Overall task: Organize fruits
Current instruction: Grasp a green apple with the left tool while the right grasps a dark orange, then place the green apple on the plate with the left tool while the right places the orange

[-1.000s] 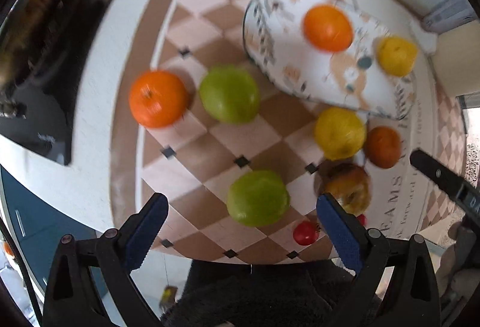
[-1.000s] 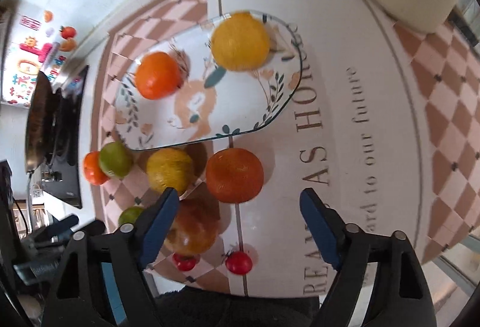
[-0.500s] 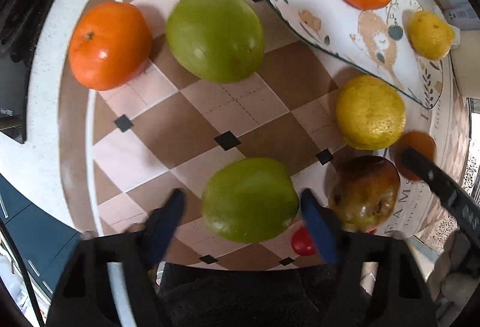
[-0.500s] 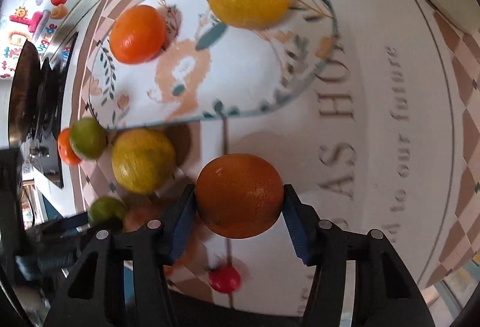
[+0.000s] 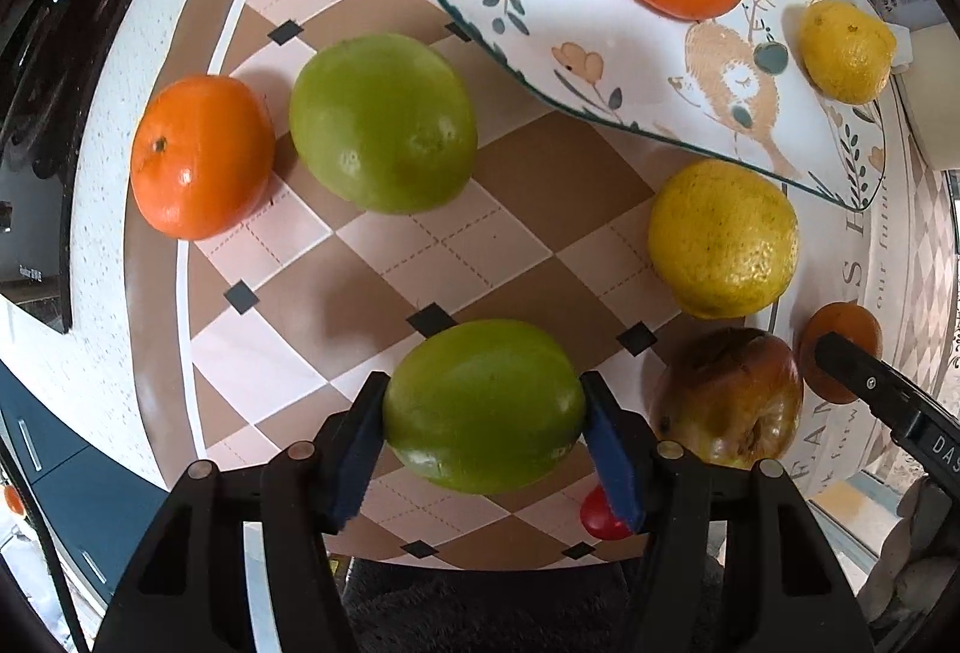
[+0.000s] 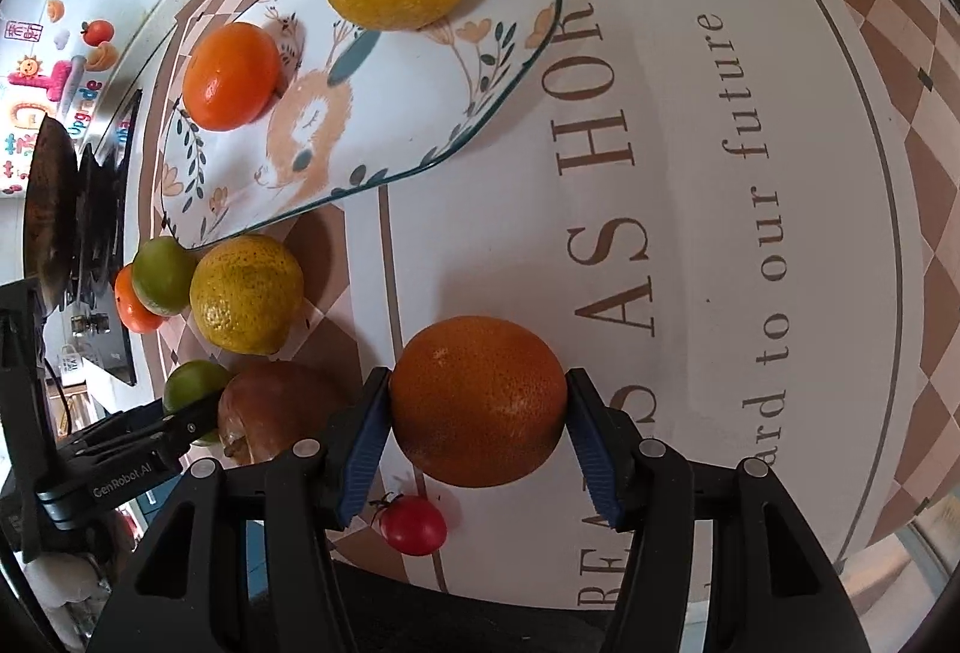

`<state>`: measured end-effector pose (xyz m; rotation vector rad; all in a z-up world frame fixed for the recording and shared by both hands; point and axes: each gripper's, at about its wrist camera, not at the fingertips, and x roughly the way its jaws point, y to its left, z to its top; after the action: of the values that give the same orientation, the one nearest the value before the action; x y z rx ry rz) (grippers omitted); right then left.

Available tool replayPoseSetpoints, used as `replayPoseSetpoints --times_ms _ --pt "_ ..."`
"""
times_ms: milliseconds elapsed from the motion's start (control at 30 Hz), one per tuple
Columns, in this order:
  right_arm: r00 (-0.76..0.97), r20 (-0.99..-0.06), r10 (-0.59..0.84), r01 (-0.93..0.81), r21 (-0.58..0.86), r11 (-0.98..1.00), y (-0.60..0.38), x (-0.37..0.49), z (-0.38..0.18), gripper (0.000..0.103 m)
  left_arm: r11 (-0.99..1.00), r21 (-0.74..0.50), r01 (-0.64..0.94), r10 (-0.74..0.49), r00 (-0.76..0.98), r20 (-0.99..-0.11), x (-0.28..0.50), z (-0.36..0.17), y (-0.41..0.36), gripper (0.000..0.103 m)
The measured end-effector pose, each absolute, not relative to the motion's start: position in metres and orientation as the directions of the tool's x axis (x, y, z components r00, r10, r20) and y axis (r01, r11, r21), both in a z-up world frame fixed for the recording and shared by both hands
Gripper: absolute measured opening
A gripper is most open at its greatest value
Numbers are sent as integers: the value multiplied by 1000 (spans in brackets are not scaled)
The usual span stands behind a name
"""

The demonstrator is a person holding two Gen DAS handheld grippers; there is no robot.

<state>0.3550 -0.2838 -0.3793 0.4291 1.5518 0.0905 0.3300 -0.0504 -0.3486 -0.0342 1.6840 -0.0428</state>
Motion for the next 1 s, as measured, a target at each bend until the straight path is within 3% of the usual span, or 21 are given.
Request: replayPoseSetpoints --times_ms 200,533,733,1000 --pt "30 -951 307 169 307 937 -270 362 -371 59 997 -76 -8 -76 -122 -990 336 -342 -49 60" --pt "163 -926 342 136 364 921 -261 413 -315 59 964 -264 -33 -263 26 -964 394 -243 -36 60" --pt "151 -943 297 112 315 942 -252 454 -330 59 987 -163 4 -163 84 -983 460 -236 -30 60" --pt "117 -956 269 93 280 956 -232 477 -350 59 998 -38 43 -38 6 -999 529 -301 -48 60"
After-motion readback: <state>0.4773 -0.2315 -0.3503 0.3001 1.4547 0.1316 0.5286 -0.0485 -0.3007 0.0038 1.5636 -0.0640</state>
